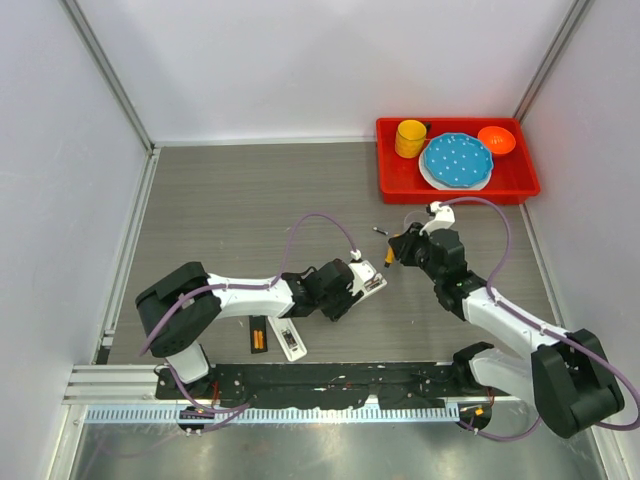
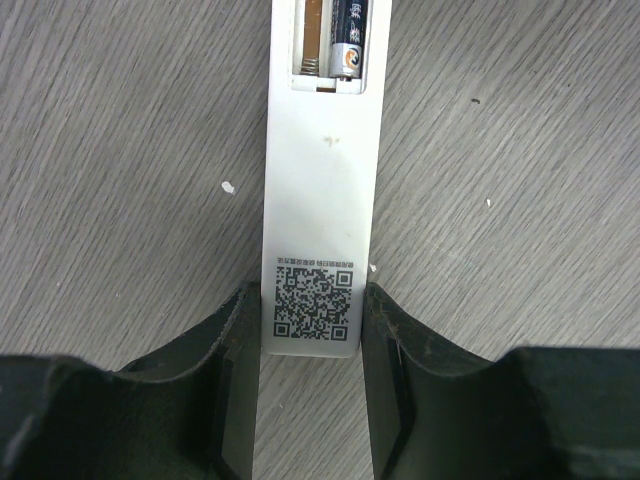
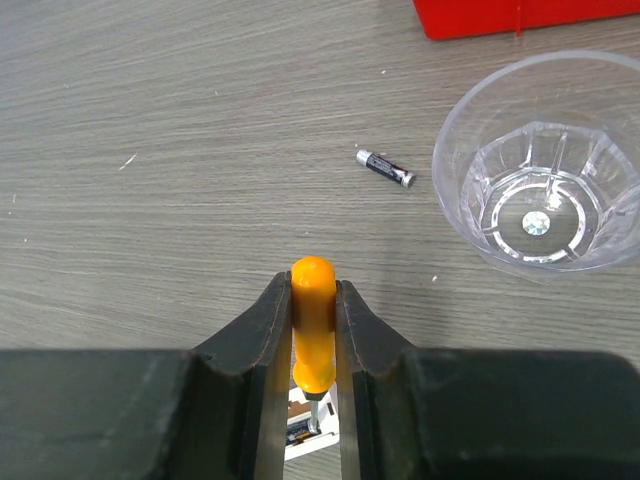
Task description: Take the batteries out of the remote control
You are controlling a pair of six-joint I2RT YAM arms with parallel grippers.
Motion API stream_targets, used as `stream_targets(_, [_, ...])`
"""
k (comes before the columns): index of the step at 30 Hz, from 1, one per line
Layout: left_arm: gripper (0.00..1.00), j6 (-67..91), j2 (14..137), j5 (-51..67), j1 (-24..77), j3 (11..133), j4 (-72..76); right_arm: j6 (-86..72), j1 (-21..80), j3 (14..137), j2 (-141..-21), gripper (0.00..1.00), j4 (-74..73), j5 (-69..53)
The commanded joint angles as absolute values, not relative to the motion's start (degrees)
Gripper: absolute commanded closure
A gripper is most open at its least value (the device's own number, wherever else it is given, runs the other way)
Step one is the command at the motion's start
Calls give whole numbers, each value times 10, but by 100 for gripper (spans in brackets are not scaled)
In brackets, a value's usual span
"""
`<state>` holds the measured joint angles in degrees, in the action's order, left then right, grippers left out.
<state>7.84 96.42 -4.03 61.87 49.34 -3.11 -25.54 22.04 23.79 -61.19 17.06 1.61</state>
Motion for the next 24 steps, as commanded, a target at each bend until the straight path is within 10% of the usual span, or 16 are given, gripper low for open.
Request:
stream_targets(1, [100,80,991,-25,621,489,-67,-251,220,249,-633,99,214,14])
stream_targets(24, [100,79,991,-28,621,490,-68,-306,220,217,-621,99,240,-103])
